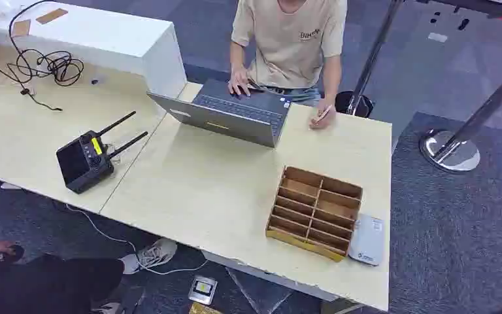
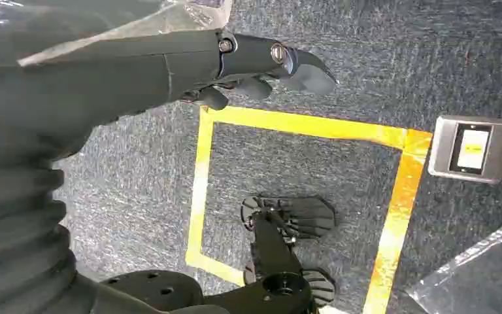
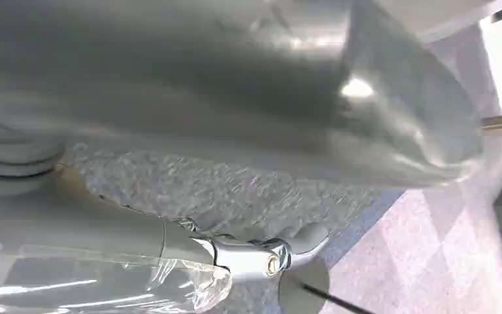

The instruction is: Pass the card to the sensor for recognition and then transmit it.

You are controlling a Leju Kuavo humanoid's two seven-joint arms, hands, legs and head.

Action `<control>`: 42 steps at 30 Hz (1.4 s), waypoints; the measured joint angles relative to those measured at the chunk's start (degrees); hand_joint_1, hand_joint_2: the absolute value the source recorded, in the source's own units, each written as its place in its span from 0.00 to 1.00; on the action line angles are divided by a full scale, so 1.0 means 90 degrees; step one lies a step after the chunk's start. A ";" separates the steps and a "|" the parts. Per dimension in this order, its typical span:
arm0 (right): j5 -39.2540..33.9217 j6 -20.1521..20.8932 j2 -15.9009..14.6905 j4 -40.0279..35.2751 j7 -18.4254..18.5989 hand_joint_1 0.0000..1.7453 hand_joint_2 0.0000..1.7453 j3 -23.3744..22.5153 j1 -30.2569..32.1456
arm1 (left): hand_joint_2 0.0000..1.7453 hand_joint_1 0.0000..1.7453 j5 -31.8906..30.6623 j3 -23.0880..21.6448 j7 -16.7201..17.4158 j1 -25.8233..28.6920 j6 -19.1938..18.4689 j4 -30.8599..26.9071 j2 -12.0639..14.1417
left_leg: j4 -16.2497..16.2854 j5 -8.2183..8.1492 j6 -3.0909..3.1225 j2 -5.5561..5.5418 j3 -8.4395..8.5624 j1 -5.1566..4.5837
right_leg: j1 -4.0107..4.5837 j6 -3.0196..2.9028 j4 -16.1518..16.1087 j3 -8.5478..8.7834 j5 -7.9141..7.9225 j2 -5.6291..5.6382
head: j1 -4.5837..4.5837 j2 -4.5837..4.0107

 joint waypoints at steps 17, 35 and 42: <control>0.0242 0.0261 -0.0032 0.0246 -0.0450 0.00 0.00 -0.0374 0.0040 | 1.00 0.00 -0.0019 -0.0007 0.0007 -0.0005 -0.0036 0.0002 0.0032 | 0.0000 0.0000 0.0000 -0.0001 -0.0004 0.0000 | 0.0000 0.0000 0.0000 -0.0001 0.0000 0.0002 | 0.0002 0.0000; 0.1793 -0.1061 0.0105 -0.4807 0.1002 0.00 0.00 0.0621 0.0243 | 1.00 0.00 0.0005 -0.0015 -0.0027 -0.0011 -0.0075 0.0002 0.0134 | 0.0000 0.0000 0.0000 -0.0002 -0.0005 0.0000 | 0.0000 0.0000 0.0004 0.0005 0.0000 0.0000 | -0.0002 0.0000; 0.2639 -0.1061 0.0024 -0.6100 0.1529 0.00 1.00 0.1840 -0.0223 | 1.00 0.00 -0.0051 -0.0027 0.0002 -0.0022 -0.0112 0.0002 0.0136 | -0.0001 0.0002 0.0000 -0.0002 -0.0002 0.0001 | 0.0001 0.0000 0.0006 0.0008 0.0000 0.0001 | -0.0002 0.0000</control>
